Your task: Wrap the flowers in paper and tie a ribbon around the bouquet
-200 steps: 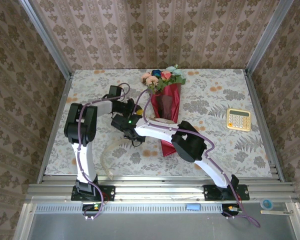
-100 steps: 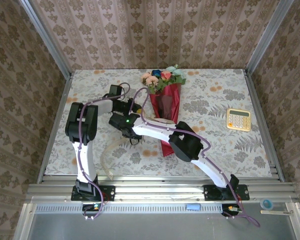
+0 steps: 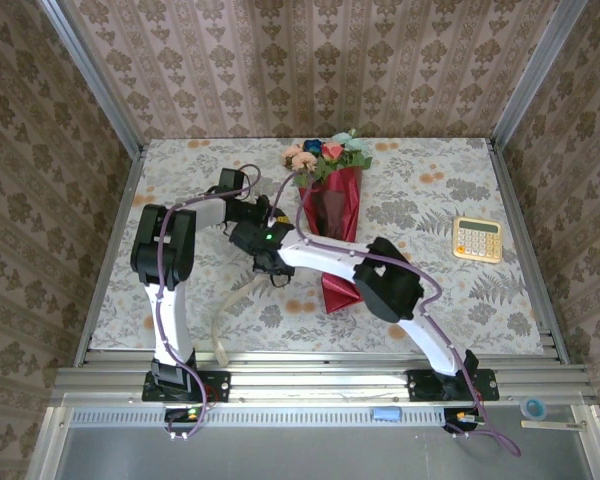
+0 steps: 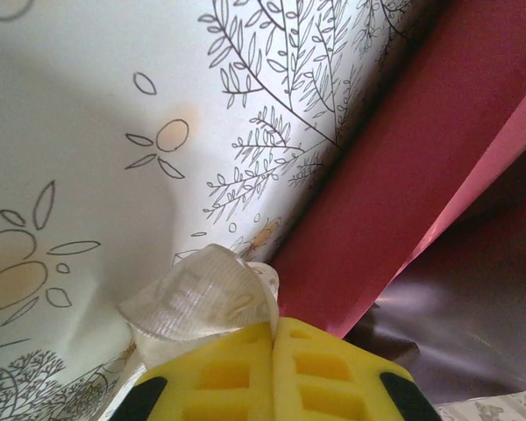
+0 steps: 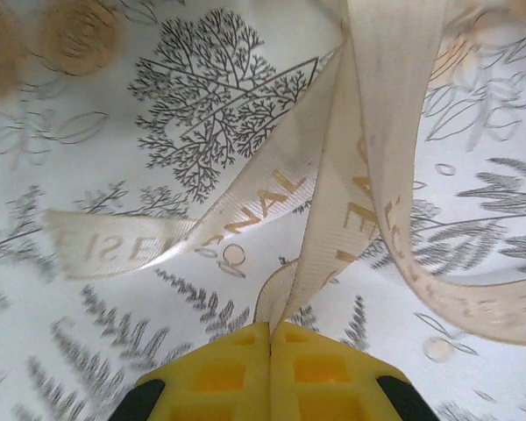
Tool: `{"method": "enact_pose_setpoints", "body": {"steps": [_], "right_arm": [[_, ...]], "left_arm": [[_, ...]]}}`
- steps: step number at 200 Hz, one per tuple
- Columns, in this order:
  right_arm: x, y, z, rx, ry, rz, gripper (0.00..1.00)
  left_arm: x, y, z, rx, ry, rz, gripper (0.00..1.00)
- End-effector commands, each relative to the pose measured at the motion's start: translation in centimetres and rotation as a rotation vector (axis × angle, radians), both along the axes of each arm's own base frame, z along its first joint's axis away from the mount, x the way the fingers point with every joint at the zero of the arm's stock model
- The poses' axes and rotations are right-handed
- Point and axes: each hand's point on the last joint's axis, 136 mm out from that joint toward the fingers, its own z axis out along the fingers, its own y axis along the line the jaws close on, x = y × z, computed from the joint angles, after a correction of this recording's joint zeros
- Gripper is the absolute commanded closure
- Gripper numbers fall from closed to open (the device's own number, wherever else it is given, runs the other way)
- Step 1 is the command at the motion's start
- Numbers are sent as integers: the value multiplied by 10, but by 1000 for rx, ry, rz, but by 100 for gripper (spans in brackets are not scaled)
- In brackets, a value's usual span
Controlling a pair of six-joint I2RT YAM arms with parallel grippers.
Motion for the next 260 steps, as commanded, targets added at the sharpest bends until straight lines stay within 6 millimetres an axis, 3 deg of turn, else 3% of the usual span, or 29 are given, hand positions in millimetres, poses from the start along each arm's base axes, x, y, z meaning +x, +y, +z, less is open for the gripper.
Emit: {"method": "enact_pose_setpoints", "body": {"steps": [1, 23, 59, 127, 204, 260], "right_arm": [[4, -7, 43, 119, 3, 48, 100], [0, -24, 48, 166, 72, 88, 100], [2, -48, 71, 266, 123, 199, 100], [0, -112, 104, 305, 163, 250, 100], [-16, -186, 111, 310, 139, 133, 100], [-34, -218, 110, 317, 146, 79, 100]], "left_arm": [[-2, -14, 15, -27, -22, -17, 100], [-7, -24, 21, -25, -45, -22, 100], [-14, -37, 24, -4, -79, -28, 100], [-10, -34, 28, 72, -135, 25, 100], [-9, -24, 39, 107, -181, 111, 100], [-11, -22, 43, 120, -191, 130, 100]]}}
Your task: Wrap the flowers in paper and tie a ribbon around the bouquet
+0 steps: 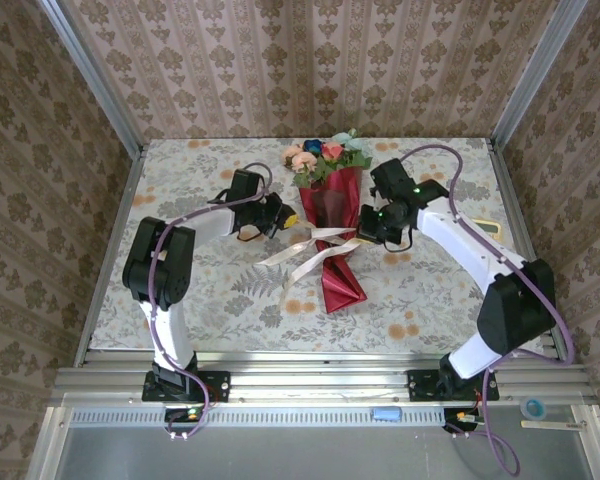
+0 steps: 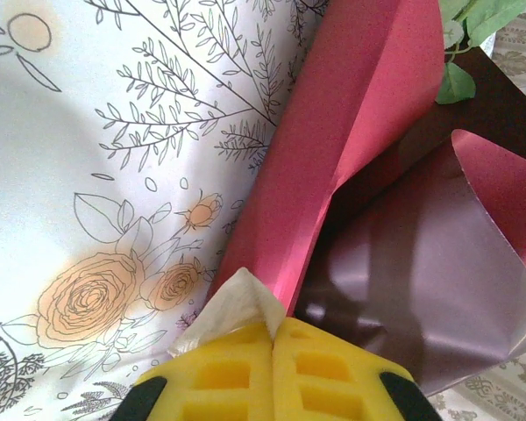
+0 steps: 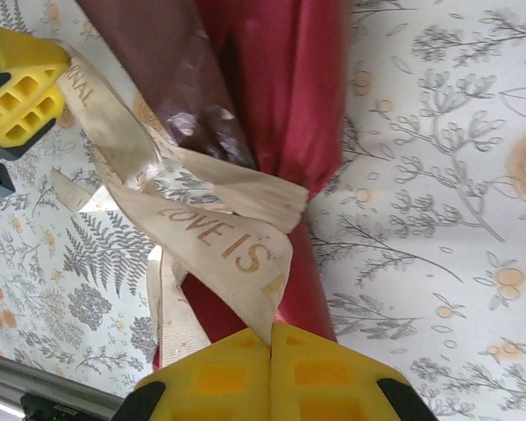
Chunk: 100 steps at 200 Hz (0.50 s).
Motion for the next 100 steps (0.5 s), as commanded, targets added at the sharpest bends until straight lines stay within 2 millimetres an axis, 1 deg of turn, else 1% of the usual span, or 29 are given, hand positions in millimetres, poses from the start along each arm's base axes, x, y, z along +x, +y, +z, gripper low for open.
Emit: {"method": "enact_pose_setpoints", "body": {"steps": [1, 32, 54, 84, 100], "right_arm": [[-20, -6, 1, 6, 21, 26, 100], [-30, -8, -6, 19, 34, 6, 100], [-34, -10, -18, 16, 65, -11, 100], [-34, -1, -38, 39, 136, -3, 100], [-32, 4, -45, 52, 158, -3, 100]], "left_arm": [[-1, 1, 13, 0, -26, 22, 100], [-2, 2, 15, 6, -30, 24, 100], [-3, 4, 17, 11, -34, 29, 100], [-6, 2, 25, 3, -42, 26, 100], [-9, -1, 29, -4, -45, 19, 100]]}}
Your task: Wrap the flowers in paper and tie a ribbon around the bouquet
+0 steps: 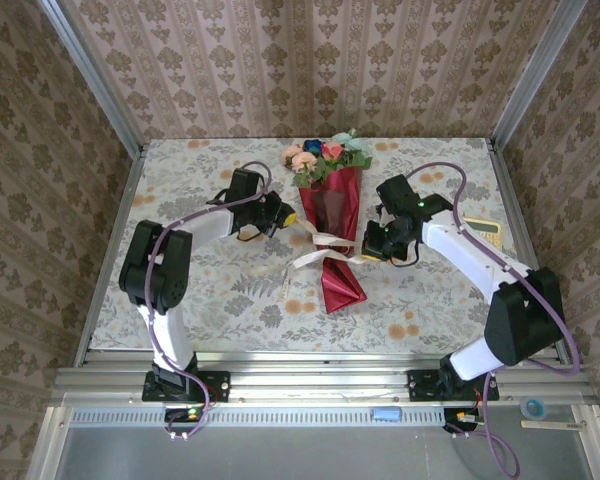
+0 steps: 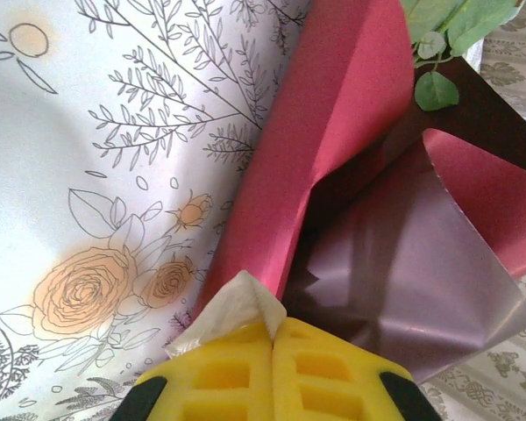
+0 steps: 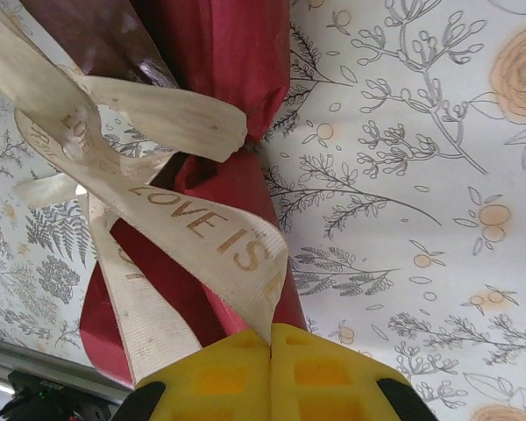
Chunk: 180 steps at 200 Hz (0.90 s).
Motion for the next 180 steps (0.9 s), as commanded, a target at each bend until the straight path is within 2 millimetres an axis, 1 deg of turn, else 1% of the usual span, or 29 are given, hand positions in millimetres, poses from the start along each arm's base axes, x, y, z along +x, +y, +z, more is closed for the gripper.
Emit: {"method": "enact_pose_setpoints", "body": {"steps": [1, 38, 65, 83, 107, 135, 155, 166, 180], "right_arm": [[-1, 11, -15, 36, 60, 3, 100], [4, 24, -21, 52, 83, 11, 100], [5, 35, -30, 53, 102, 21, 100], [9, 40, -36, 50, 114, 19, 100], [14, 40, -44, 22, 124, 10, 100], [25, 37, -47, -13, 107, -9, 100], [29, 35, -50, -44, 113, -14, 100], [30, 31, -49, -67, 112, -16, 100], [30, 26, -43, -83, 89, -19, 100]], "left_arm": [[-8, -3, 19, -14, -19, 0, 100], [-14, -8, 28, -29, -26, -8, 100], [-15, -10, 31, -38, -26, -12, 100], [-16, -11, 32, -43, -25, -14, 100], [-18, -13, 35, -47, -23, -20, 100], [-26, -4, 34, -8, 8, -4, 100], [-37, 8, 24, 39, 66, 30, 100], [-41, 15, 19, 52, 90, 54, 93], [-46, 21, 14, 58, 124, 82, 81]]}}
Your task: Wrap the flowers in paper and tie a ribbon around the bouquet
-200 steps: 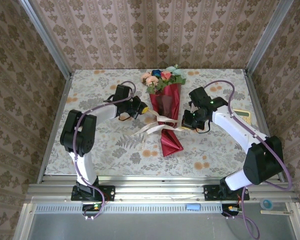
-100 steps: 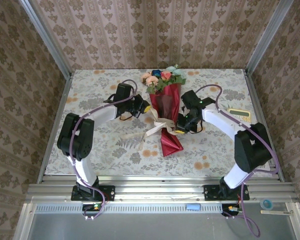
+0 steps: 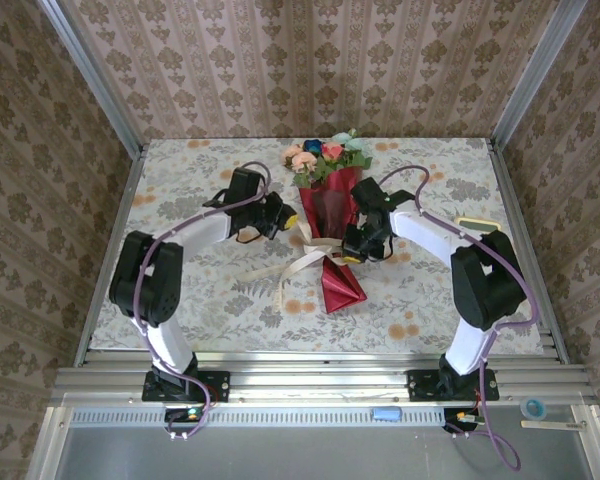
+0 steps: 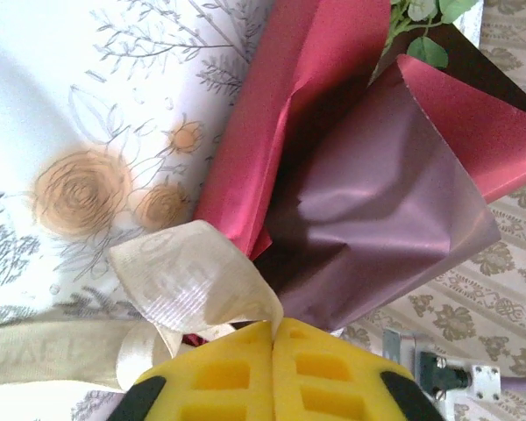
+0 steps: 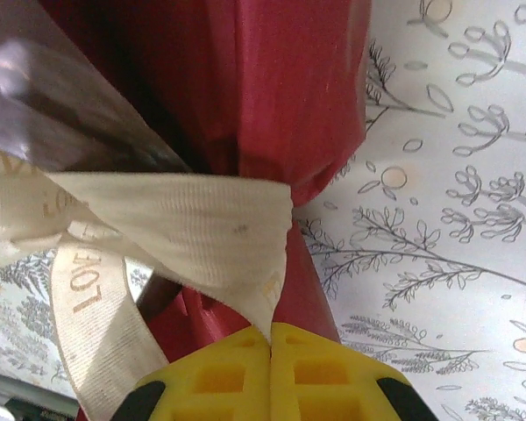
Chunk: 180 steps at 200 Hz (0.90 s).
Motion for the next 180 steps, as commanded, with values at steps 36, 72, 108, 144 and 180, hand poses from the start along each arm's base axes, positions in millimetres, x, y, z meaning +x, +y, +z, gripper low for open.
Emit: {"method": "enact_pose_setpoints", "body": {"steps": [36, 72, 108, 144, 180], "right_arm": [[-7, -18, 24, -68, -52, -2, 100], [-19, -20, 27, -49, -39, 0, 100], [-25, -22, 21, -47, -26, -20, 100], [-30, -23, 19, -46, -24, -25, 100], [-33, -24, 10, -48, -8, -33, 100]], "left_arm": [[-27, 23, -6, 55, 123, 107, 71], [-46, -2, -4, 40, 154, 74, 63], [-59, -35, -20, 75, 233, -10, 57], [-55, -46, -36, 115, 265, -10, 57], [-43, -48, -39, 108, 275, 55, 57]]}}
